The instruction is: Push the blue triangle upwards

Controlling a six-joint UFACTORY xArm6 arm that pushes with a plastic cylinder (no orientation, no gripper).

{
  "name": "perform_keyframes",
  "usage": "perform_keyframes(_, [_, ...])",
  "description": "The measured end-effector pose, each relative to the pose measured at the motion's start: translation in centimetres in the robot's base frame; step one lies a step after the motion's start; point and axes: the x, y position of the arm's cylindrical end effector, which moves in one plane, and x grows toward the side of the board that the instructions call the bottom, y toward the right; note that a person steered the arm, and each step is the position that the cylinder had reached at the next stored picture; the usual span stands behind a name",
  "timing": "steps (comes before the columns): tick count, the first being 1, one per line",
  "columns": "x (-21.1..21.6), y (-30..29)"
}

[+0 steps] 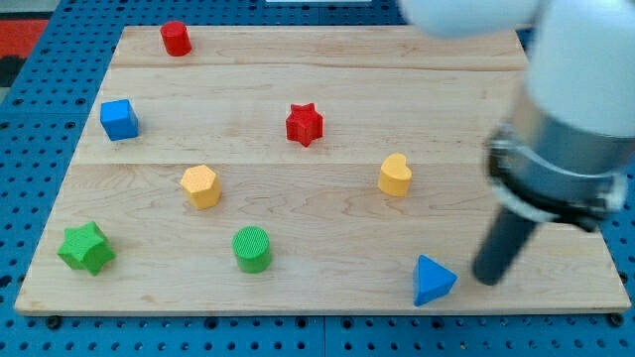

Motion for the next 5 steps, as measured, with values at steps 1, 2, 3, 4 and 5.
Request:
perform_keyframes(1, [2.9, 2.3])
perform_keyframes(2, [2.8, -0.7])
perform_keyframes(3, [2.8, -9.7])
perform_keyframes(4, [1.7, -10.6])
perform_keyframes(5, [1.1, -8.4])
